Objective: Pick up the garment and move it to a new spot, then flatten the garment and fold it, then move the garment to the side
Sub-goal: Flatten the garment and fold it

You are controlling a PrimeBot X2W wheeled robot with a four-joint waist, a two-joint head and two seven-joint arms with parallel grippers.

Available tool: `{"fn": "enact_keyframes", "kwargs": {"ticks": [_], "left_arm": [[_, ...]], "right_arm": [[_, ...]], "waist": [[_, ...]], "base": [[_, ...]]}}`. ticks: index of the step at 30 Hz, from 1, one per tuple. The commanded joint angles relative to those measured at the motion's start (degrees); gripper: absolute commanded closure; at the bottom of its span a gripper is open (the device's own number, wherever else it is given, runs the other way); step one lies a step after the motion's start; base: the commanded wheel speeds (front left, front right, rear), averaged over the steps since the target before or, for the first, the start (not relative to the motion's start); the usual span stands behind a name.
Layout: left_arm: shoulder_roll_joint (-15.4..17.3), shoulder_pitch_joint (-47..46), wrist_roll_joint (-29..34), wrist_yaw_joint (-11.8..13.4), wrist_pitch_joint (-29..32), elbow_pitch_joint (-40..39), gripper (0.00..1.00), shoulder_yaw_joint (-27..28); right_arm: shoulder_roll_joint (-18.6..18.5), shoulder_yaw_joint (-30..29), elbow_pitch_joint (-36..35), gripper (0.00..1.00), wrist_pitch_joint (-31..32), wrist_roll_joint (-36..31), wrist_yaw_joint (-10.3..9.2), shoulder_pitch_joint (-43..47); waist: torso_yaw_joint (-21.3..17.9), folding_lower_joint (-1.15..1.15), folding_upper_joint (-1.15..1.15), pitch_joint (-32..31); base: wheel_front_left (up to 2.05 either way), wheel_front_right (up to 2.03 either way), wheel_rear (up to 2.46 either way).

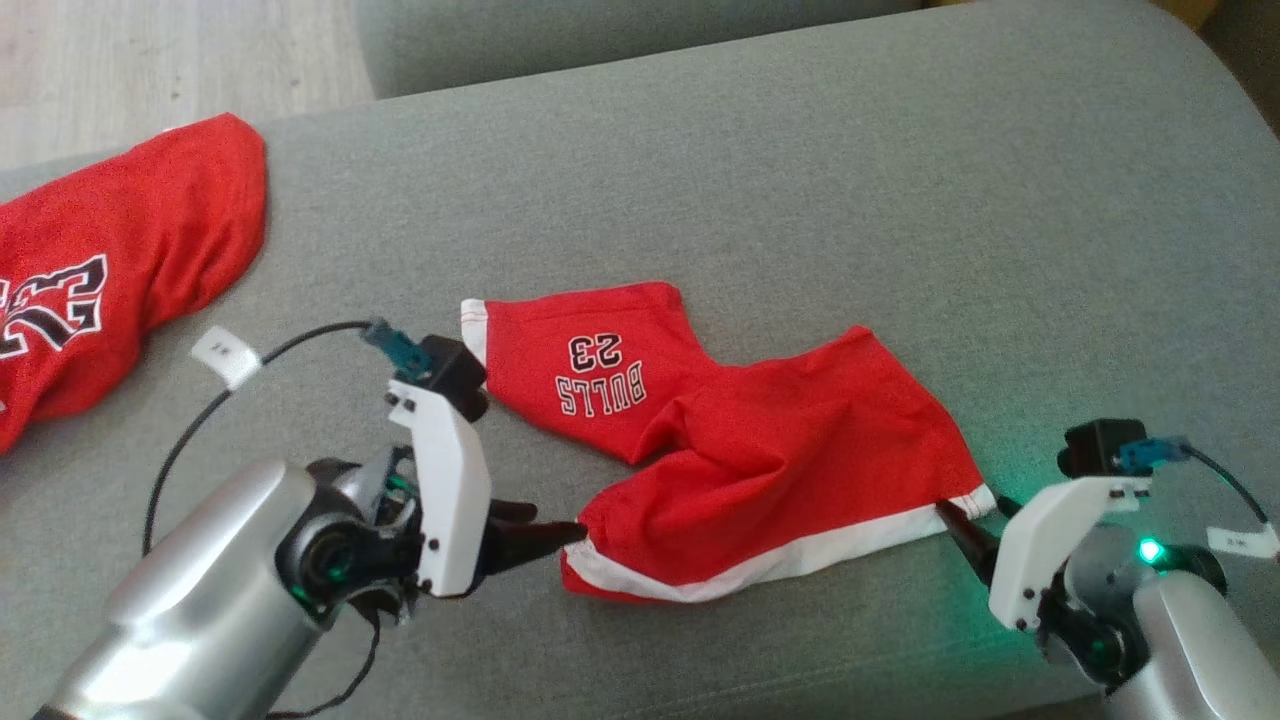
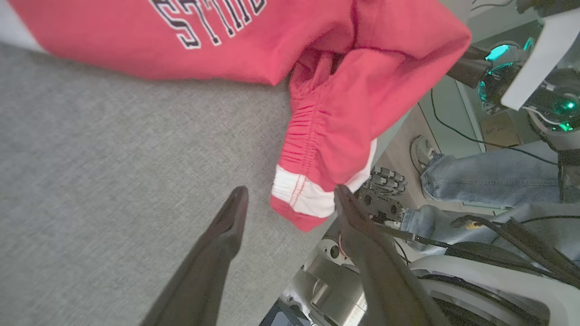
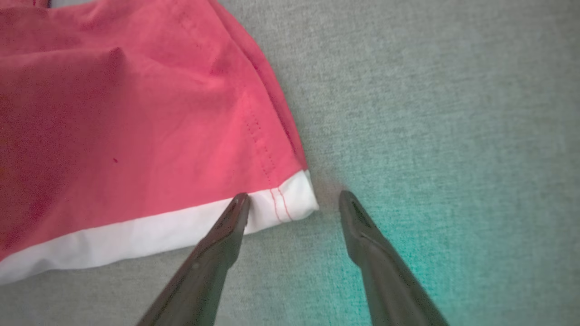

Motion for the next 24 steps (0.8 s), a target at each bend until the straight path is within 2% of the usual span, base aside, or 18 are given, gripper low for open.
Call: {"fn": "enact_keyframes", "kwargs": {"ticks": [1, 8, 17, 20, 24], "left_arm": [[2.1, -3.93, -0.63, -0.36, 0.1, -1.35, 0.0, 1.94], [3.25, -7.61, -4.86, -0.36, -0.97, 1.54, 0.0, -5.36], [3.2, -9.83, -9.51, -0.37, -3.93, 3.75, 0.0, -10.95], [3.32, -10.5, -10.73, -0.37, -4.61, 4.08, 0.0, -12.53], [3.64, -11.34, -12.16, -0.37, -5.59, 4.06, 0.0, -14.35]], "right_arm": [[0.05, 1.58, -0.97, 0.0, -0.46, 0.53, -0.04, -2.77], [0.37, 5.0, 2.12, 0.0, -2.28, 2.56, -0.04, -4.99], [0.34, 8.85, 4.89, 0.0, -2.37, 5.0, -0.04, -6.64], [0.09, 9.38, 5.13, 0.14, -2.19, 5.6, -0.04, -6.68], [-0.08, 9.68, 4.9, 0.12, -1.54, 6.01, -0.04, -6.28]], "waist": [[-0.16, 0.0, 0.0, 0.2], [-0.99, 0.0, 0.0, 1.71], [-1.14, 0.0, 0.0, 2.29], [-0.99, 0.0, 0.0, 2.13], [-0.93, 0.0, 0.0, 1.85]], "base": [[0.0, 0.0, 0.0], [0.0, 0.0, 0.0], [0.0, 0.0, 0.0], [0.0, 0.0, 0.0], [0.0, 0.0, 0.0]]}}
